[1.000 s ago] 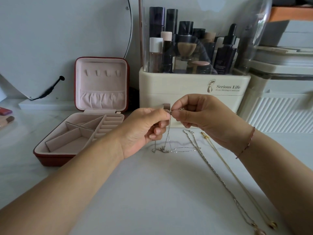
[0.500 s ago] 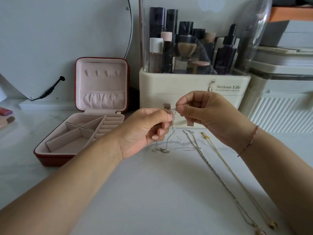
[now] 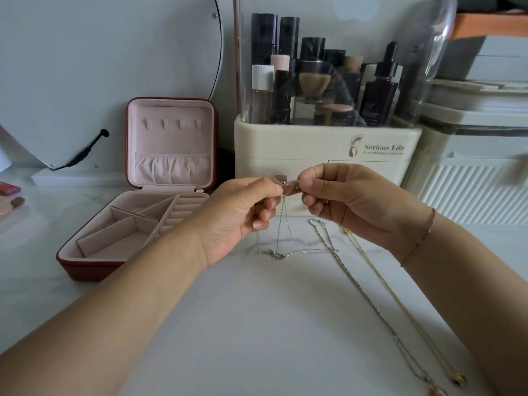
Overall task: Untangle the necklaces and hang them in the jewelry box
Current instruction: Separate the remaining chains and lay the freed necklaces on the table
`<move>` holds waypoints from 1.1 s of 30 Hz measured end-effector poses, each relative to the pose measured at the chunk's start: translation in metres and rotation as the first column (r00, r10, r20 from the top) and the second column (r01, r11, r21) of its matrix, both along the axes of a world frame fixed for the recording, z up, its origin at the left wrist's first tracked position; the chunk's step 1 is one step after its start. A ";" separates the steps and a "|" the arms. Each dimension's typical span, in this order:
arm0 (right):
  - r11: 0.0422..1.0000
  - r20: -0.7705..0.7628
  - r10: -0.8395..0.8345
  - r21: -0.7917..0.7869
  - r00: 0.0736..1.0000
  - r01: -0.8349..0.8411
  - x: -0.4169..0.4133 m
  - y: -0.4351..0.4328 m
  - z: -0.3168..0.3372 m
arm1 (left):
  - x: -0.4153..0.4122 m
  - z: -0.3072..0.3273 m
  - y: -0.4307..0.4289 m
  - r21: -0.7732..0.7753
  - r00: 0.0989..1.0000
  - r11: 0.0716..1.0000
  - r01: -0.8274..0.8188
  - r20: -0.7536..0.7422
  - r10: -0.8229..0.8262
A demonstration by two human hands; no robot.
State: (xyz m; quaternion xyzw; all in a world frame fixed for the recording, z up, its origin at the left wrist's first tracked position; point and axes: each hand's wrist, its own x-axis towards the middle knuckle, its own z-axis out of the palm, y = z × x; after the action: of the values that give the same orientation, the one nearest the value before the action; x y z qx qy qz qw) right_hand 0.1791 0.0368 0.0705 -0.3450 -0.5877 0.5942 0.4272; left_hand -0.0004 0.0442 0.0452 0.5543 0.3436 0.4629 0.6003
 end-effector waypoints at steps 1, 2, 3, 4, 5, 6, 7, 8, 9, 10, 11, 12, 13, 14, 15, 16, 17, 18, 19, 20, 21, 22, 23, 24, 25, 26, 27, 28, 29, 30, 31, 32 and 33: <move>1.000 -0.002 -0.009 -0.003 1.000 0.009 0.000 0.000 -0.001 | 0.000 0.000 0.000 0.010 1.000 1.000 -0.015 -0.012 0.015; 1.000 -0.003 -0.016 -0.005 1.000 0.016 -0.001 0.000 -0.001 | 0.000 0.000 0.000 0.020 0.999 0.999 -0.026 -0.029 0.027; 1.000 -0.007 -0.025 -0.008 1.000 0.025 -0.001 0.000 -0.002 | 0.000 0.000 0.000 0.030 0.998 0.999 -0.038 -0.050 0.039; 0.999 -0.016 -0.034 -0.015 0.999 0.033 -0.002 0.001 -0.002 | 0.000 -0.001 0.000 0.041 0.996 0.998 -0.051 -0.072 0.054; 0.999 -0.030 -0.044 -0.025 0.999 0.043 -0.002 0.001 -0.002 | -0.001 -0.001 0.001 0.052 0.993 0.996 -0.066 -0.093 0.071; 0.998 -0.042 -0.056 -0.037 0.998 0.054 -0.001 0.001 -0.002 | -0.001 -0.002 0.001 0.064 0.990 0.995 -0.080 -0.113 0.087; 0.997 -0.049 -0.066 -0.050 0.997 0.064 -0.001 0.002 -0.001 | -0.001 -0.003 0.001 0.076 0.987 0.993 -0.090 -0.126 0.099; 0.995 -0.052 -0.075 -0.063 0.996 0.072 -0.001 0.002 -0.001 | -0.001 -0.004 0.002 0.089 0.985 0.991 -0.098 -0.133 0.110; 0.994 -0.052 -0.080 -0.076 0.995 0.076 -0.001 0.003 -0.001 | 0.000 -0.004 0.002 0.097 0.984 0.990 -0.105 -0.135 0.117; 0.993 -0.051 -0.081 -0.091 0.995 0.077 0.000 0.002 -0.001 | 0.000 -0.005 0.001 0.105 0.983 0.988 -0.110 -0.136 0.124; 0.991 -0.052 -0.085 -0.107 0.995 0.079 0.000 0.003 -0.001 | 0.000 -0.005 0.001 0.110 0.983 0.988 -0.112 -0.136 0.126; 0.989 -0.052 -0.089 -0.123 0.995 0.082 0.000 0.003 -0.001 | 0.000 -0.005 0.001 0.116 0.982 0.987 -0.114 -0.137 0.130; 0.986 -0.055 -0.094 -0.141 0.994 0.086 0.000 0.003 -0.002 | 0.001 -0.005 0.001 0.117 0.982 0.986 -0.116 -0.135 0.131; 0.983 -0.058 -0.100 -0.161 0.993 0.089 0.000 0.003 -0.002 | 0.001 -0.005 0.000 0.117 0.982 0.986 -0.117 -0.132 0.132; 0.980 -0.066 -0.102 -0.179 0.993 0.089 0.000 0.003 -0.002 | 0.001 -0.004 0.000 0.113 0.983 0.987 -0.112 -0.129 0.127; 0.977 -0.076 -0.103 -0.196 0.992 0.086 -0.001 0.003 -0.002 | 0.001 -0.004 0.000 0.110 0.984 0.988 -0.106 -0.129 0.120; 0.974 -0.091 -0.100 -0.214 0.991 0.079 -0.001 0.003 -0.003 | 0.001 -0.004 -0.001 0.104 0.985 0.990 -0.098 -0.129 0.111; 0.971 -0.106 -0.094 -0.231 0.990 0.068 -0.002 0.003 -0.003 | 0.001 -0.004 -0.001 0.099 0.986 0.991 -0.090 -0.132 0.102; 0.968 -0.122 -0.081 -0.245 0.989 0.049 -0.002 0.003 -0.003 | 0.001 -0.004 -0.001 0.089 0.986 0.993 -0.082 -0.135 0.094; 0.966 -0.138 -0.062 -0.256 0.988 0.024 -0.003 0.002 -0.003 | 0.001 -0.003 -0.001 0.080 0.986 0.994 -0.081 -0.138 0.091; 0.965 -0.151 -0.039 -0.263 0.988 -0.002 -0.003 0.002 -0.003 | 0.001 -0.003 -0.001 0.061 0.988 0.995 -0.075 -0.132 0.082; 0.964 -0.156 -0.015 -0.263 0.988 -0.027 -0.003 0.001 -0.003 | 0.002 -0.002 -0.001 0.035 0.991 0.998 -0.058 -0.116 0.061; 0.965 -0.155 0.007 -0.258 0.988 -0.048 -0.003 0.001 -0.003 | 0.002 -0.001 -0.001 -0.005 0.996 1.000 -0.031 -0.081 0.030; 0.966 -0.149 0.026 -0.250 0.989 -0.063 -0.003 0.001 -0.002 | 0.001 0.000 -0.001 -0.049 0.999 0.999 0.013 -0.033 -0.015; 0.969 -0.137 0.040 -0.235 0.990 -0.072 -0.002 0.001 -0.002 | 0.001 0.001 -0.001 -0.096 0.998 0.993 0.064 0.019 -0.062; 0.974 -0.115 0.050 -0.213 0.992 -0.074 -0.001 0.001 -0.001 | 0.000 0.002 -0.001 -0.129 0.992 0.985 0.117 0.059 -0.110; 0.980 -0.089 0.056 -0.186 0.994 -0.072 0.000 0.001 0.000 | -0.001 0.003 -0.002 -0.154 0.984 0.974 0.166 0.085 -0.154; 0.985 -0.065 0.059 -0.161 0.996 -0.069 0.001 0.001 0.001 | -0.002 0.003 -0.002 -0.160 0.976 0.965 0.208 0.091 -0.196; 0.987 -0.053 0.063 -0.142 0.997 -0.070 0.001 0.000 0.002 | -0.003 0.003 -0.003 -0.167 0.968 0.955 0.246 0.094 -0.233; 0.989 -0.051 0.069 -0.130 0.996 -0.075 0.002 0.000 0.003 | -0.004 0.003 -0.003 -0.169 0.959 0.945 0.281 0.096 -0.268; 0.989 -0.059 0.073 -0.122 0.996 -0.080 0.003 0.000 0.004 | -0.005 0.003 -0.004 -0.177 0.950 0.934 0.310 0.104 -0.295; 0.990 -0.076 0.071 -0.119 0.995 -0.080 0.003 0.000 0.005 | -0.006 0.003 -0.003 -0.175 0.941 0.926 0.334 0.122 -0.316; 0.990 -0.104 0.063 -0.120 0.993 -0.075 0.005 0.000 0.006 | -0.008 0.004 -0.003 -0.170 0.933 0.920 0.352 0.144 -0.330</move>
State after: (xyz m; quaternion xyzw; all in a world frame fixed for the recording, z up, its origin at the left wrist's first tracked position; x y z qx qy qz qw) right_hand 0.1840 0.0368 0.0763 -0.3201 -0.5395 0.6602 0.4130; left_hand -0.0079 0.0409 0.0493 0.5179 0.2506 0.3461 0.7411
